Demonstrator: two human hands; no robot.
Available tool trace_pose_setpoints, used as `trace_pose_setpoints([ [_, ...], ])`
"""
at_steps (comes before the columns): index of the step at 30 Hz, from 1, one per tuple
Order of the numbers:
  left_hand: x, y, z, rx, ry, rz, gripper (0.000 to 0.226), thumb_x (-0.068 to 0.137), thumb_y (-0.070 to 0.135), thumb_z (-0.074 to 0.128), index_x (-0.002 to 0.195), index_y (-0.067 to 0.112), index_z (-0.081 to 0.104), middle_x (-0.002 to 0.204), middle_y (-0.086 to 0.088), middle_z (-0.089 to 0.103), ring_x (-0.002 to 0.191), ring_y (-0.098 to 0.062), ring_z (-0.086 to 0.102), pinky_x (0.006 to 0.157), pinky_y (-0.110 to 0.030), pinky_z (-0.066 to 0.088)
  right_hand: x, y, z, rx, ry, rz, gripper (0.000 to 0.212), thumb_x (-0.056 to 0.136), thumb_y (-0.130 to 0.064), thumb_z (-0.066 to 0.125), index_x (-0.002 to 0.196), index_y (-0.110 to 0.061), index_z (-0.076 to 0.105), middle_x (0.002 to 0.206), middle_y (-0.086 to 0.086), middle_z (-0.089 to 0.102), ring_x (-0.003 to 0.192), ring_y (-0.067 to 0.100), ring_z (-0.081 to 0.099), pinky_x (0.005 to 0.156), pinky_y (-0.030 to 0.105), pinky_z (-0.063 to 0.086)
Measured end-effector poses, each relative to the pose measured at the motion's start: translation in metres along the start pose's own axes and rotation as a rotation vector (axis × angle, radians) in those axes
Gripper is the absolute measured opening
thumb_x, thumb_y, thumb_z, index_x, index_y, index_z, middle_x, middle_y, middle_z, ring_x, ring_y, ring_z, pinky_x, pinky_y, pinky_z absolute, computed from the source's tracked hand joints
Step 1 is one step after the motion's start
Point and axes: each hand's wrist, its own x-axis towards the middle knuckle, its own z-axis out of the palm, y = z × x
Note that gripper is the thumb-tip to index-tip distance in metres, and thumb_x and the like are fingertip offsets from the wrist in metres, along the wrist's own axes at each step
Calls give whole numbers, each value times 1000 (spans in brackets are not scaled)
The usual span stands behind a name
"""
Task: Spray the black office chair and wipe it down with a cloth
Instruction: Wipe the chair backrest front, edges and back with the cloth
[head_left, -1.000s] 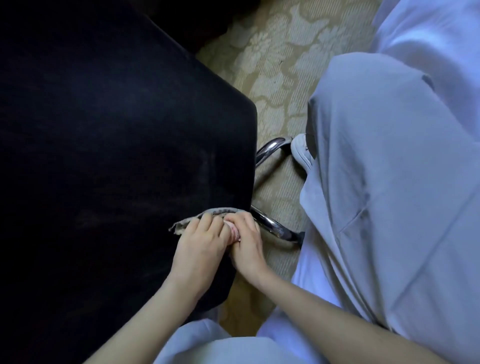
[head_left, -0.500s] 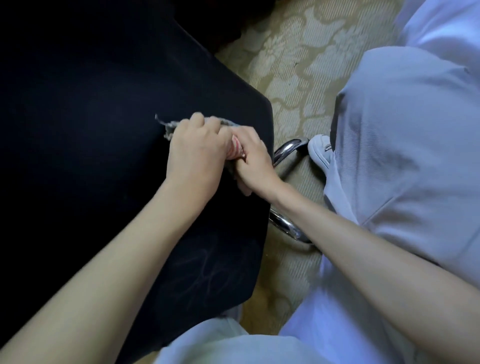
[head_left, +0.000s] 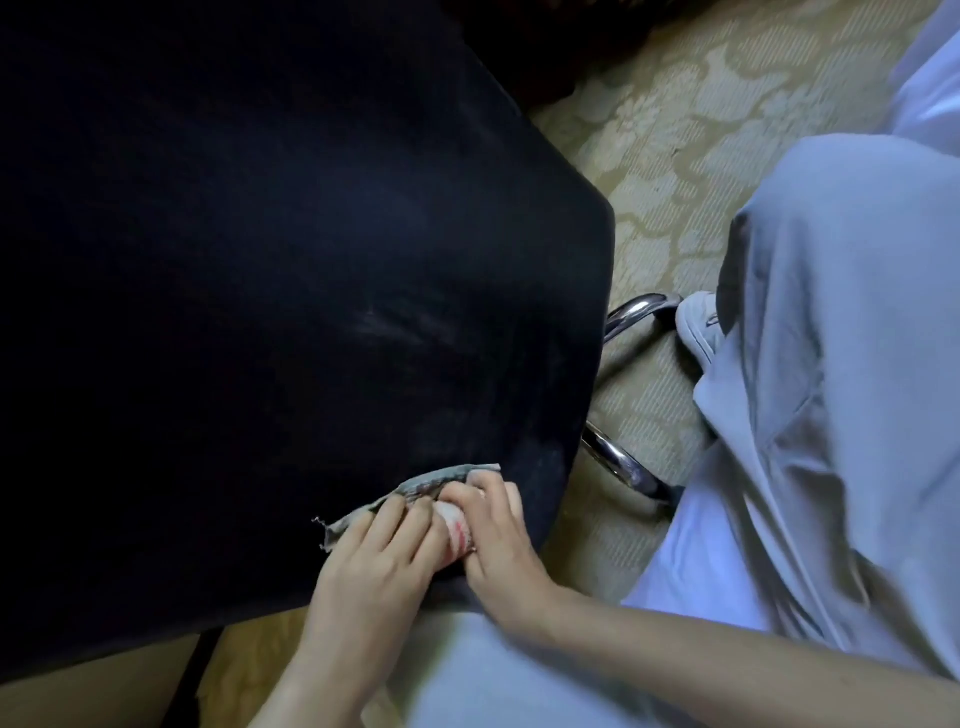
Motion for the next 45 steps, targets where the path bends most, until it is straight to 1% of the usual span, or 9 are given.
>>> trace_pose_setpoints([
  [7,80,-38,-45,85,255,19,19,92,5,48,100,10,64,98,-5,64,93,-26,60,77,-36,44,83,-46,-64,-42,289,-166,58,68,4,50,119,-22,58,114,1,48,102,23,45,91,21,33],
  [12,158,-74,-85,167,334,-65,20,77,11,73,94,9,64,91,-7,65,81,-29,58,65,-38,45,159,-85,-143,-79,300,-405,59,63,-4,46,119,-18,59,115,-5,55,113,16,50,99,48,39],
  [15,173,-80,-93,184,251,-83,27,70,19,82,87,9,64,83,-8,63,76,-30,56,59,-35,40,173,-87,-147,-55,225,-399,56,66,-16,43,120,-23,57,117,-8,49,117,14,46,105,51,35],
  [20,141,-63,-69,149,315,-78,12,73,8,73,81,8,64,75,-8,61,73,-30,56,57,-35,41,156,-67,-116,-71,269,-416,41,71,-12,48,111,-17,57,106,-18,45,104,-5,40,97,32,31],
  [26,67,-23,-29,22,270,-124,17,85,4,47,94,10,60,85,-5,57,82,-26,56,69,-36,40,97,-25,-63,-116,228,-360,44,75,0,50,111,-24,50,114,-2,47,104,23,44,94,19,27],
  [30,10,-1,-11,-7,132,-156,35,83,4,37,104,7,65,95,-6,62,92,-26,61,74,-37,52,48,-5,-33,-132,81,-312,45,74,-2,47,115,-21,47,118,-2,38,105,20,35,97,28,33],
  [35,-34,9,11,14,70,-101,33,83,4,36,108,5,58,99,-8,67,99,-26,54,82,-37,42,7,10,-7,-171,-69,-284,41,87,-33,59,122,-29,40,123,-2,35,109,20,33,93,47,41],
  [42,30,-9,-39,21,225,-122,23,85,1,48,98,9,65,94,-6,63,87,-26,61,73,-36,45,58,-35,-48,-59,172,-297,48,70,-3,48,112,-25,52,110,-1,46,101,20,42,92,20,30],
  [45,88,-43,-72,94,306,-123,9,82,11,61,90,13,63,86,-5,62,83,-27,59,70,-36,39,115,-70,-88,-114,278,-403,49,63,-2,57,110,-15,60,106,1,56,101,17,48,91,34,34],
])
